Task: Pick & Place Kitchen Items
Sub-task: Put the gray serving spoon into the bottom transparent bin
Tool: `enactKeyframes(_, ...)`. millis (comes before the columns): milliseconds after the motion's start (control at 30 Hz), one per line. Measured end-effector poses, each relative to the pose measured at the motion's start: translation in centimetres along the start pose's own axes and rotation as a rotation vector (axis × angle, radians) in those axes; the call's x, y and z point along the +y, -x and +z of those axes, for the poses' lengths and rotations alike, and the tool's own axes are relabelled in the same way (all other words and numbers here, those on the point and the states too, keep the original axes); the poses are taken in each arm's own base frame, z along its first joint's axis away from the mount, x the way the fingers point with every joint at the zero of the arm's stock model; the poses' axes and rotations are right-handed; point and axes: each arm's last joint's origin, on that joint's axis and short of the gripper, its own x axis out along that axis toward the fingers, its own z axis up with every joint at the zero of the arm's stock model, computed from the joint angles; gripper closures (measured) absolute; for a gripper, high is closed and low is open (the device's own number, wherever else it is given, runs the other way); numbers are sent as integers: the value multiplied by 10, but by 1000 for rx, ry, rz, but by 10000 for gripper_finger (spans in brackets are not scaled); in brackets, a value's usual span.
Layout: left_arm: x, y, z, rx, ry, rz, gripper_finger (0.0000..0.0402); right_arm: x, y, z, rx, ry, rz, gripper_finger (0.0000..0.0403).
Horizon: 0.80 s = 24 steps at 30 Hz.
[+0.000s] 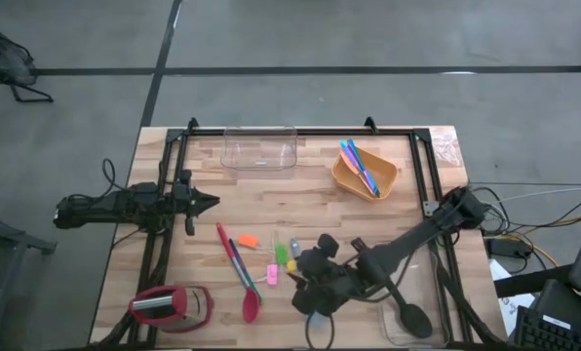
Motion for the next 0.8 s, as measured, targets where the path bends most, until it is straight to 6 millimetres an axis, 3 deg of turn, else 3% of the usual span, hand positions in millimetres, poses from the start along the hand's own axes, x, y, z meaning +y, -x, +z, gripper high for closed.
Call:
enactKeyframes(333,0,0,0,1,0,0,358,-7,-49,-11,171,-48,-1,223)
enactKeyframes(600,0,0,0,0,0,0,358,-22,-52,-14,263,-103,-94,239)
enactKeyframes(800,0,0,0,-1,0,0,358,-20,-71,-30,334,-120,-101,228)
